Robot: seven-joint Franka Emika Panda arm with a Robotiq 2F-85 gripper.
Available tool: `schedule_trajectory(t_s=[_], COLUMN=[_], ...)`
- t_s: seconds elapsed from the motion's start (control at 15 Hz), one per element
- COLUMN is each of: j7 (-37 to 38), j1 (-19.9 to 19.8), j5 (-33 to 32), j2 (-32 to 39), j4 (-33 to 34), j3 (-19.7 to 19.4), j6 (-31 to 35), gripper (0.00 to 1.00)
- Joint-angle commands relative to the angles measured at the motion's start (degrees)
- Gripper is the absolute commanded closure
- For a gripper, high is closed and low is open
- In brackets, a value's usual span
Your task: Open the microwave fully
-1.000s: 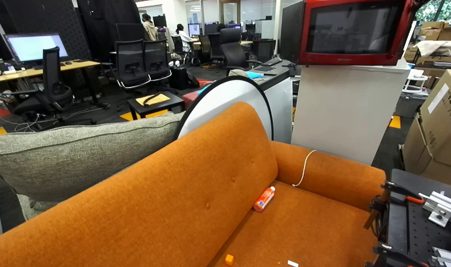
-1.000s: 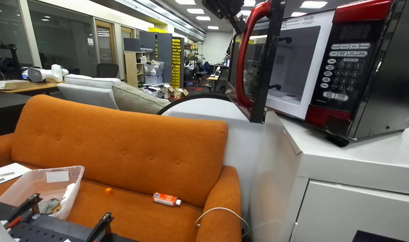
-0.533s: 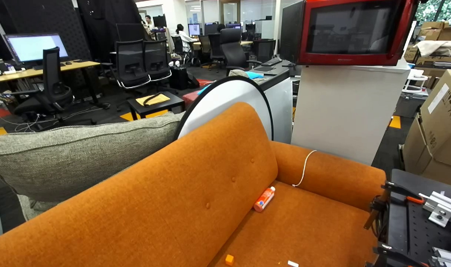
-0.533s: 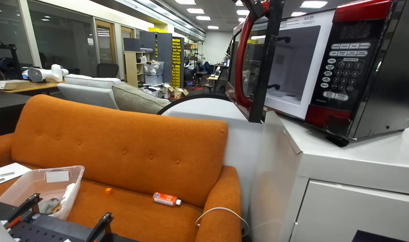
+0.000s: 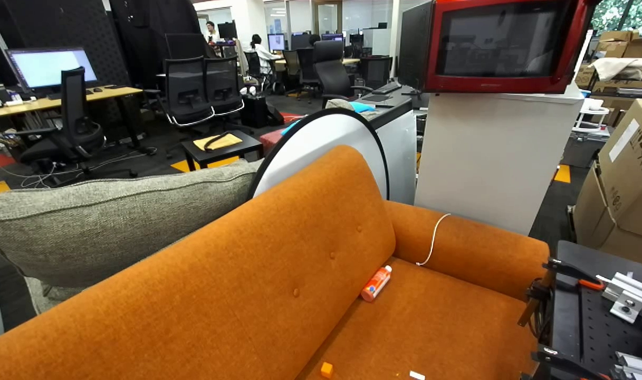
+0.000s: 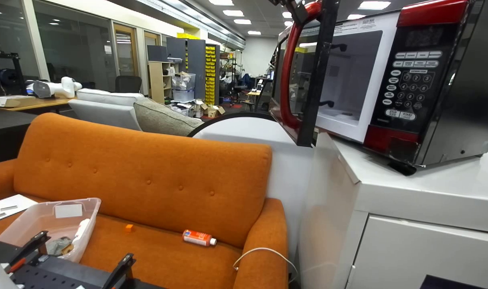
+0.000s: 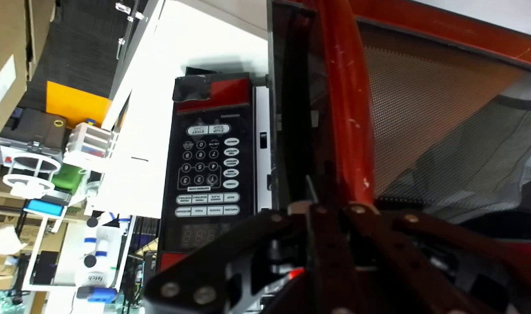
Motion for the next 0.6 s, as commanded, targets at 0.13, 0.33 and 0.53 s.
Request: schedule_trajectory(t_s=[0.13,0.33,0.53], j7=[1.58,2.74,3.7], j1=[-2.71,-4.37,-5.65], j5=[0.17,-0.12,-0.28], j2=[1.29,3.23,5.54], j4=[2.24,3.32,4.21], j3=[0.88,0.99,1.21], j6=[0.52,0.38,-0.15], gripper=[1.0,1.0,1.0])
